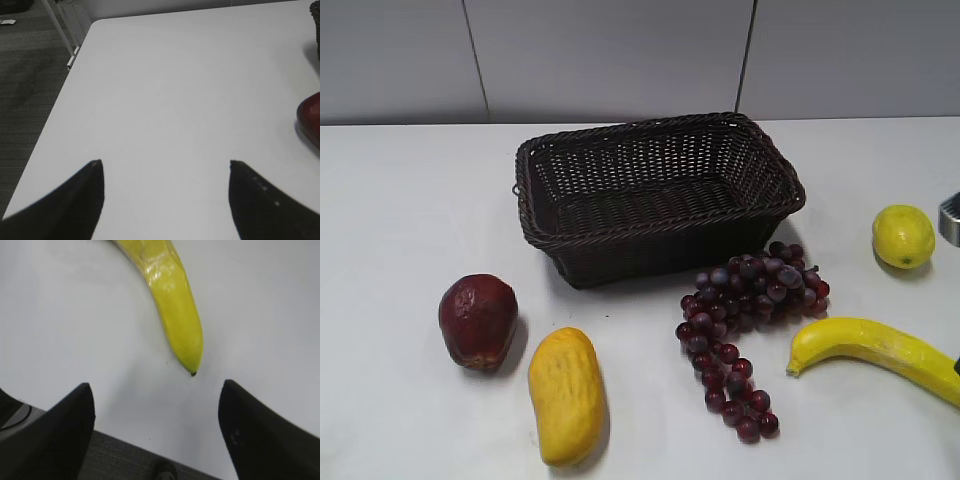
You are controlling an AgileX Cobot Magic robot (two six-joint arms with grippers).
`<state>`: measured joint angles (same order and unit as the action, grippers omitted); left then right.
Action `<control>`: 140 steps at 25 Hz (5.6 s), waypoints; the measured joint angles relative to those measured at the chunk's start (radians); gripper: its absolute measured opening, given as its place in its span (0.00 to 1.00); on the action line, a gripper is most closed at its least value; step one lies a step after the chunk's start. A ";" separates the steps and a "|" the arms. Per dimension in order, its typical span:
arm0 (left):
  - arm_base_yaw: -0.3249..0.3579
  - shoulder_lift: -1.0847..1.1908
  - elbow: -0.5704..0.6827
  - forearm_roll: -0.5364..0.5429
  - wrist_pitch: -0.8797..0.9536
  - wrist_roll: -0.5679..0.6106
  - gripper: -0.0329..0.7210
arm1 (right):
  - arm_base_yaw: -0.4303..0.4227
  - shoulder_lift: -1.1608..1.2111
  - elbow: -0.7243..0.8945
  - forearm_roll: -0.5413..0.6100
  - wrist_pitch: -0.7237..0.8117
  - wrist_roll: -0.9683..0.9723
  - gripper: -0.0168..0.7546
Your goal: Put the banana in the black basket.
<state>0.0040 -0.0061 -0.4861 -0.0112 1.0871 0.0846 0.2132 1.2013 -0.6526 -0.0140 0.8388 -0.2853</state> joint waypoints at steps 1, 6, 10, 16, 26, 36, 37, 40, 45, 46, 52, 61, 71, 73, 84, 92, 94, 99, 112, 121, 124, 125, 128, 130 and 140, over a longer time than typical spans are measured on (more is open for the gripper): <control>0.000 0.000 0.000 0.000 0.000 0.000 0.81 | 0.000 0.038 -0.015 0.005 -0.005 -0.017 0.78; 0.000 0.000 0.000 0.000 0.000 0.000 0.81 | 0.000 0.240 -0.106 0.014 -0.023 -0.109 0.78; 0.000 0.000 0.000 0.000 0.000 0.000 0.81 | 0.000 0.351 -0.153 0.014 -0.079 -0.171 0.78; 0.000 0.000 0.000 0.000 0.000 0.000 0.81 | 0.000 0.464 -0.167 0.014 -0.113 -0.234 0.78; 0.000 0.000 0.000 0.000 0.000 0.000 0.81 | 0.000 0.538 -0.167 0.014 -0.206 -0.273 0.78; 0.000 0.000 0.000 0.000 0.000 0.000 0.81 | 0.000 0.572 -0.169 0.014 -0.227 -0.280 0.62; 0.000 0.000 0.000 0.000 0.000 0.000 0.81 | 0.000 0.579 -0.169 0.014 -0.228 -0.280 0.61; 0.000 0.000 0.000 0.000 0.000 0.000 0.81 | 0.000 0.591 -0.169 0.014 -0.228 -0.280 0.55; 0.000 0.000 0.000 0.000 0.000 0.000 0.81 | 0.000 0.592 -0.169 0.014 -0.221 -0.281 0.42; 0.000 0.000 0.000 0.000 0.000 0.000 0.81 | 0.000 0.591 -0.169 0.014 -0.215 -0.281 0.42; 0.000 0.000 0.000 0.000 0.000 0.000 0.81 | 0.000 0.511 -0.169 0.014 -0.174 -0.294 0.42; 0.000 0.000 0.000 0.000 0.000 0.000 0.81 | 0.000 0.384 -0.326 -0.065 -0.070 -0.374 0.42; 0.000 0.000 0.000 0.000 0.000 0.000 0.81 | 0.007 0.489 -0.781 -0.061 -0.039 -0.615 0.42; 0.000 0.000 0.000 0.000 0.000 0.000 0.81 | 0.025 0.558 -0.873 -0.061 -0.024 -0.663 0.42; 0.000 0.000 0.000 0.000 0.000 0.000 0.81 | 0.244 0.915 -1.179 -0.085 -0.036 -0.699 0.42; 0.000 0.000 0.000 0.000 0.000 0.000 0.81 | 0.350 1.058 -1.208 -0.081 -0.080 -0.700 0.42; 0.000 0.000 0.000 0.000 0.000 0.000 0.81 | 0.357 1.080 -1.208 -0.076 -0.094 -0.700 0.42; 0.000 0.000 0.000 0.000 0.000 0.000 0.81 | 0.359 1.119 -1.208 -0.054 -0.103 -0.698 0.42; 0.000 0.000 0.000 0.000 0.000 0.000 0.81 | 0.359 1.089 -1.207 -0.017 -0.038 -0.596 0.75; 0.000 0.000 0.000 0.000 0.000 0.000 0.81 | 0.188 0.872 -1.208 -0.013 0.123 -0.223 0.75; 0.000 0.000 0.000 0.000 0.000 0.000 0.81 | 0.081 0.806 -1.208 -0.019 0.207 -0.111 0.75; 0.000 0.000 0.000 0.000 0.000 0.000 0.81 | 0.052 0.788 -1.208 -0.021 0.239 -0.068 0.75; 0.000 0.000 0.000 0.000 0.000 0.000 0.81 | -0.038 0.731 -1.208 -0.021 0.326 0.039 0.75; 0.000 0.000 0.000 0.000 0.000 0.000 0.81 | -0.092 0.694 -1.207 -0.018 0.357 0.069 0.75; 0.000 0.000 0.000 0.000 0.000 0.000 0.81 | -0.174 0.373 -0.920 0.038 0.370 0.112 0.75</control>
<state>0.0040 -0.0061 -0.4861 -0.0112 1.0871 0.0846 0.0395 1.5739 -1.5722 0.0235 1.2083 -0.1732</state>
